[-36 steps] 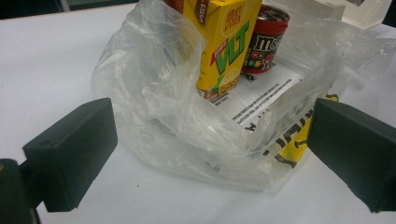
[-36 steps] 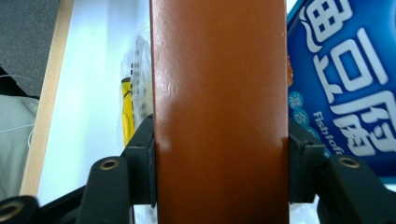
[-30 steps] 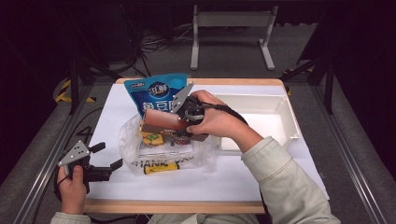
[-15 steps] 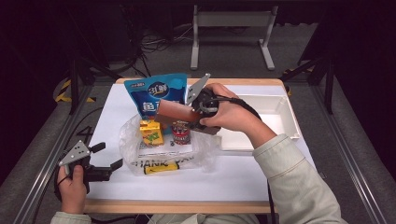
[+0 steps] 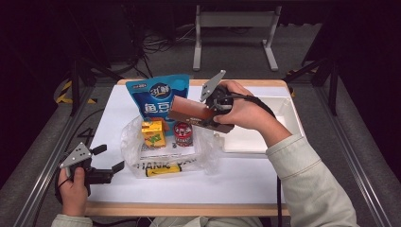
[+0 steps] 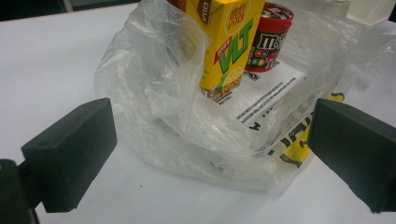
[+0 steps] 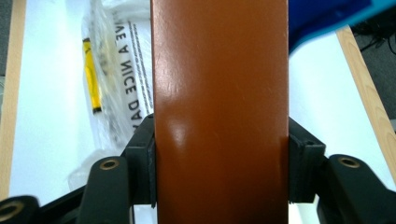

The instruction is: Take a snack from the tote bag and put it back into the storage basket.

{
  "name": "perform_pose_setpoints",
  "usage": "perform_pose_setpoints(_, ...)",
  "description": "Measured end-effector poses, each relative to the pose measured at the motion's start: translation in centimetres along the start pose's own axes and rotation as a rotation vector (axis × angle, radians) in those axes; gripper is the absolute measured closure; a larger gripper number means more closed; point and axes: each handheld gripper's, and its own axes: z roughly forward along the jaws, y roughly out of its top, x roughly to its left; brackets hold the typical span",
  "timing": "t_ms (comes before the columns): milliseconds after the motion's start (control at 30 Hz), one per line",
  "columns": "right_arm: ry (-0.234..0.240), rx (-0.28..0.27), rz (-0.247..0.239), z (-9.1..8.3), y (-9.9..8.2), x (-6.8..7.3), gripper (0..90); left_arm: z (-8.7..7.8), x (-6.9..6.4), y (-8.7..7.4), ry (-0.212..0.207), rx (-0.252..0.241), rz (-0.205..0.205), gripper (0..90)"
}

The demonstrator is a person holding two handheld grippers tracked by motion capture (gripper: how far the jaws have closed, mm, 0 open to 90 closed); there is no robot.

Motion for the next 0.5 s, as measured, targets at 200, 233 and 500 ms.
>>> perform_pose_setpoints(200,-0.020,0.023,-0.005,-0.9,-1.0,-1.0,42.3,0.1,-0.1,0.0,-0.001,0.000,-0.005,2.2)
perform_pose_setpoints(233,-0.026,0.026,-0.004,-1.1,-1.1,-1.2,42.3,0.1,-0.1,0.0,-0.001,0.000,-0.005,2.2)
perform_pose_setpoints(500,-0.035,0.016,0.014,-2.2,-2.1,-2.0,42.3,0.1,-0.1,-0.1,0.003,0.001,-0.010,2.3)
